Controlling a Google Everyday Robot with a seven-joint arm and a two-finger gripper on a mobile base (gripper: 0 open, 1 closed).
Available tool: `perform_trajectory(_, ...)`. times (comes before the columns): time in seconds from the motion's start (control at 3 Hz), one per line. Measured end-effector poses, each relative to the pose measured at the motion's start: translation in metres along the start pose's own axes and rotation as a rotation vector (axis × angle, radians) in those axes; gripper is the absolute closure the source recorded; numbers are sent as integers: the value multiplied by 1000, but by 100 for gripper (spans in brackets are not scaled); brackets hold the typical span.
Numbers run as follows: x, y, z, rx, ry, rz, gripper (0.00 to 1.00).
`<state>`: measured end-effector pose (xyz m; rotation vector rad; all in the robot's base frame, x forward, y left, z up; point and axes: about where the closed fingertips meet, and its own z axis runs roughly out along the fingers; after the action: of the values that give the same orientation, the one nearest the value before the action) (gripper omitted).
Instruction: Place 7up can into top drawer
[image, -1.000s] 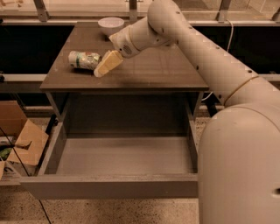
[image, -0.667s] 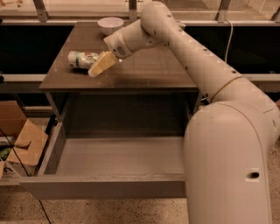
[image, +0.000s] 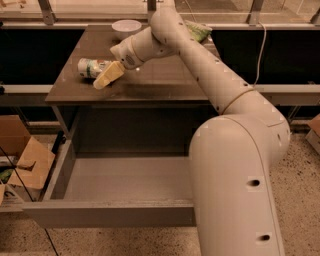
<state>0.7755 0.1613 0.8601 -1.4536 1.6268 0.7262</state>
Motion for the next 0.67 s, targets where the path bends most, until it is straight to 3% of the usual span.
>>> perform_trajectory(0.33,1,0,17,-29,0,16,0)
perform_trajectory(0.67,-1,2,24,-49,5,8,14)
